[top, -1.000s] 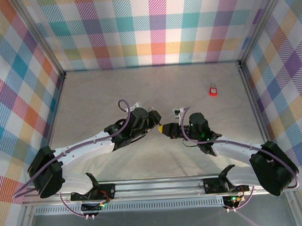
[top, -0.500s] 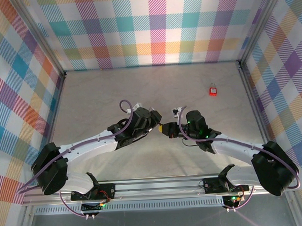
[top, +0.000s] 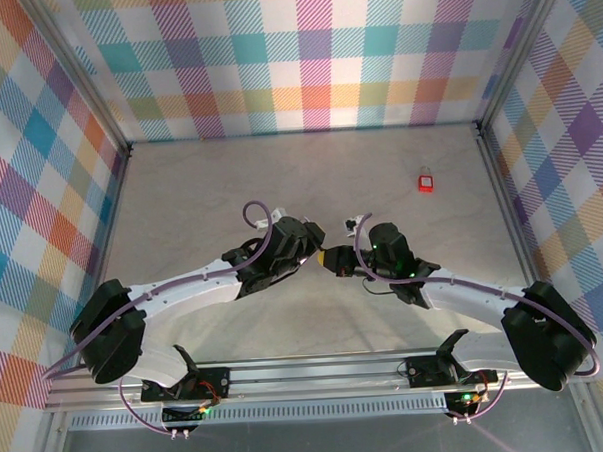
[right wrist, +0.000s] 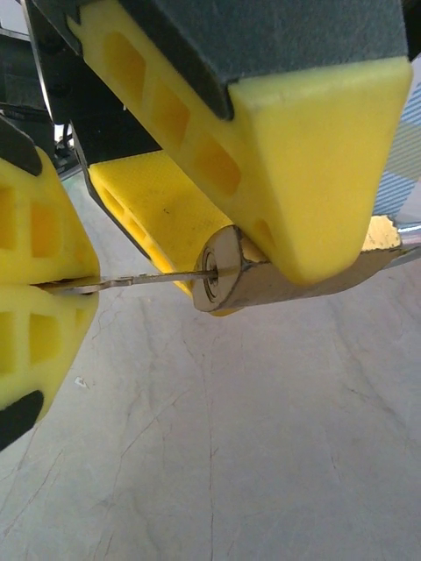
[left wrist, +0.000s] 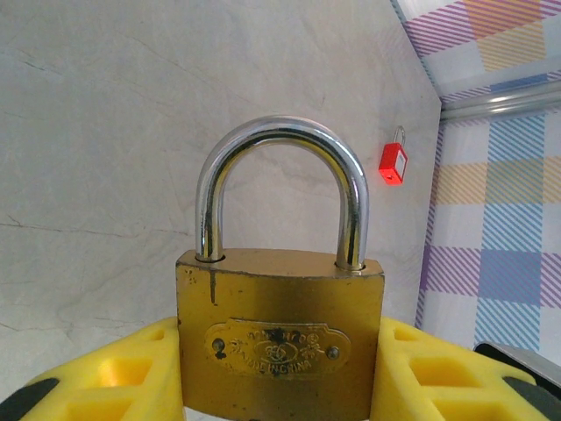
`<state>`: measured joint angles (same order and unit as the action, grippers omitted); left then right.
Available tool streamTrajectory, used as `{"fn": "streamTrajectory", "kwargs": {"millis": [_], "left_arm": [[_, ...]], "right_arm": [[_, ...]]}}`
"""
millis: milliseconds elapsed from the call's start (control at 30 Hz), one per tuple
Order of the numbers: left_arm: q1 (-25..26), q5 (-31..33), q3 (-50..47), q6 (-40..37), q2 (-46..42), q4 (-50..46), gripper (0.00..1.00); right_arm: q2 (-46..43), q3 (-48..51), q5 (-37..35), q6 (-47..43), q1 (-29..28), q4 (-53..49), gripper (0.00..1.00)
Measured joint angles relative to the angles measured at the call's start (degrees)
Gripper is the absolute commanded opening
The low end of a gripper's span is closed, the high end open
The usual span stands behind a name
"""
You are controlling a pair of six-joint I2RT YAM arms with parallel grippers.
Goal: Unlock with the key
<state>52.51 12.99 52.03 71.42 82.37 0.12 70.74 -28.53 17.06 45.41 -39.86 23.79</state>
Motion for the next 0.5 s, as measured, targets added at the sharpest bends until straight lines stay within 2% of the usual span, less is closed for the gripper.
{"fn": "streamTrajectory", "kwargs": {"millis": [300, 500], "left_arm": [[-0.02, -0.15, -0.09, -0.09, -0.15, -0.37, 0.00], [-0.33, -2.86, -0.13, -0.26, -1.57, -0.87, 0.00]], "right_arm": [[-0.76, -2.47, 0.79, -3.76, 0.02, -6.62, 0.00], [-3.54, -2.62, 1.70, -5.68, 0.04, -9.86, 0.00]]}}
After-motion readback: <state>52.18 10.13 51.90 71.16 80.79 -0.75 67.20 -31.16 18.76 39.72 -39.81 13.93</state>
